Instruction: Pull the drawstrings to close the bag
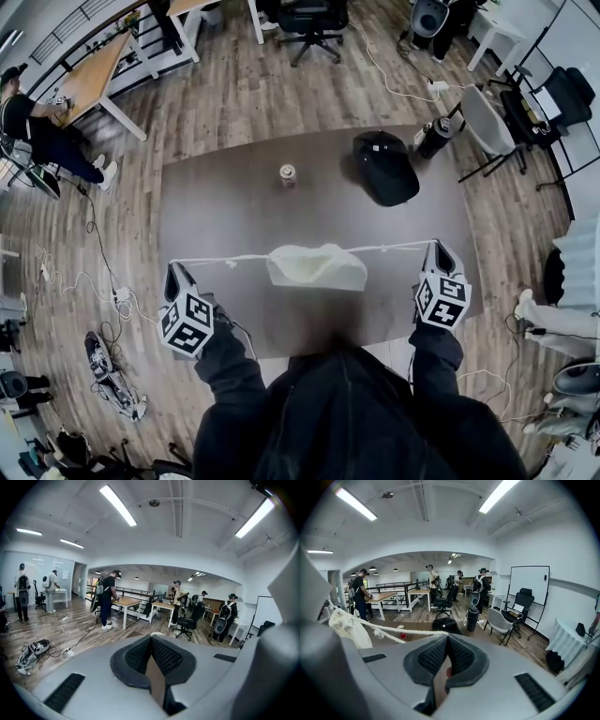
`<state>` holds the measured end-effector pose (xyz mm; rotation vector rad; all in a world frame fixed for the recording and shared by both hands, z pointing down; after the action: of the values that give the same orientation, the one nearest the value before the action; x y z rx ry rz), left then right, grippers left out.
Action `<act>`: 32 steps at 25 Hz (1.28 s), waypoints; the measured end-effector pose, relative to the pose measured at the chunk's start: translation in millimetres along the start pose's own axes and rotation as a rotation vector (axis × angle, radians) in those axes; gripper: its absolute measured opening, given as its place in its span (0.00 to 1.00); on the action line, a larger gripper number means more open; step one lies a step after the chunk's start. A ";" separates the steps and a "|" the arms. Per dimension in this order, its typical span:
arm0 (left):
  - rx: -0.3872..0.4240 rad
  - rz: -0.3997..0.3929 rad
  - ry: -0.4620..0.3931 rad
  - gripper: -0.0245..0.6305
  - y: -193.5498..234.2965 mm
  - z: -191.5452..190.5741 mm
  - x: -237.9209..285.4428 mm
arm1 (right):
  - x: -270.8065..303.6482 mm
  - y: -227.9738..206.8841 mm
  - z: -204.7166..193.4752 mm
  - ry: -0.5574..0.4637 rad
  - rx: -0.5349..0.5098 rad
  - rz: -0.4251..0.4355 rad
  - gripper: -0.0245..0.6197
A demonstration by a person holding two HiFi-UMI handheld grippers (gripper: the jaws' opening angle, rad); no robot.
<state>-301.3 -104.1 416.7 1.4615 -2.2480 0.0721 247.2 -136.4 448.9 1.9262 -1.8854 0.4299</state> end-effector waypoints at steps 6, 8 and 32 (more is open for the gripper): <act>-0.012 0.052 0.011 0.09 18.5 -6.8 -5.9 | -4.6 -17.9 -16.3 0.032 0.020 -0.035 0.07; -0.015 0.067 0.016 0.09 23.4 -8.9 -7.1 | -5.4 -19.7 -21.5 0.044 0.010 -0.040 0.07; -0.008 0.133 0.129 0.09 48.8 -47.4 3.0 | 2.9 -54.8 -66.1 0.179 0.034 -0.129 0.07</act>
<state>-328.8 -71.9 470.1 1.2648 -2.2344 0.1933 306.1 -106.4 503.7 1.9472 -1.6419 0.5767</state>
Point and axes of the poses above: the fingertips, and each gripper's own axes: x forward along the fingers, y to its left, z out of its top, the point moved 8 cm from there along -x, backward along the fingers, and after that the axes turned 2 degrees about -x, right-handed, at the moved point
